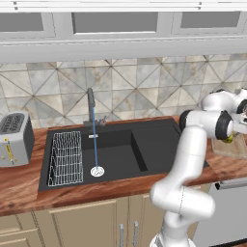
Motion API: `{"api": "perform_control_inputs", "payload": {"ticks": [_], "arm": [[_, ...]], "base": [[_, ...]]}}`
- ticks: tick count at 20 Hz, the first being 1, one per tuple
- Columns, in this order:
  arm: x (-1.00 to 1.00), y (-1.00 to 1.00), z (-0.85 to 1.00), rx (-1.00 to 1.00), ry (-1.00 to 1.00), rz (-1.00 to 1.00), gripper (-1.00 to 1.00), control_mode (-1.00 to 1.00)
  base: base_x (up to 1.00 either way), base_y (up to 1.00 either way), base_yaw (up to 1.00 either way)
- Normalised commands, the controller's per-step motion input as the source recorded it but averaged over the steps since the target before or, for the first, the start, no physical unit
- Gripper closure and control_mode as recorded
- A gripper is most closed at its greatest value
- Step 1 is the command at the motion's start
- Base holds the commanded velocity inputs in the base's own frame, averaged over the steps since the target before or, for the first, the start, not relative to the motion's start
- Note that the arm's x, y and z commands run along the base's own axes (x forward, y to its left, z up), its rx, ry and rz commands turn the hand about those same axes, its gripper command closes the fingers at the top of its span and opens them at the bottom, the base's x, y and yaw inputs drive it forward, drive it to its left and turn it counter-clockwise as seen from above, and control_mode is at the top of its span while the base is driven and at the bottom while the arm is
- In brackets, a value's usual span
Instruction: Pick the pear from the sink and place it on the cutting board to airdry. Then turn off the sink faucet.
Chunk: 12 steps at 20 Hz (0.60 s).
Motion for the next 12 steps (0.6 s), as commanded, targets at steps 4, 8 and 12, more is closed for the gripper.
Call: {"api": "perform_control_inputs", "payload": {"ticks": [4,8,12], "arm": [[-0.24,0.16,0.60,-0.01,-0.29,0.10,-1.00,-1.00],[-0.41,0.16,0.76,-0.04,-0.35,0.13,-1.00,-1.00],[-0.49,0.44,0.48,-0.13,-0.41,0.18,-1.00,-1.00]], "base": [[0.00,0.00,0.00],[0.00,0.00,0.00],[0.00,0.00,0.00]]}}
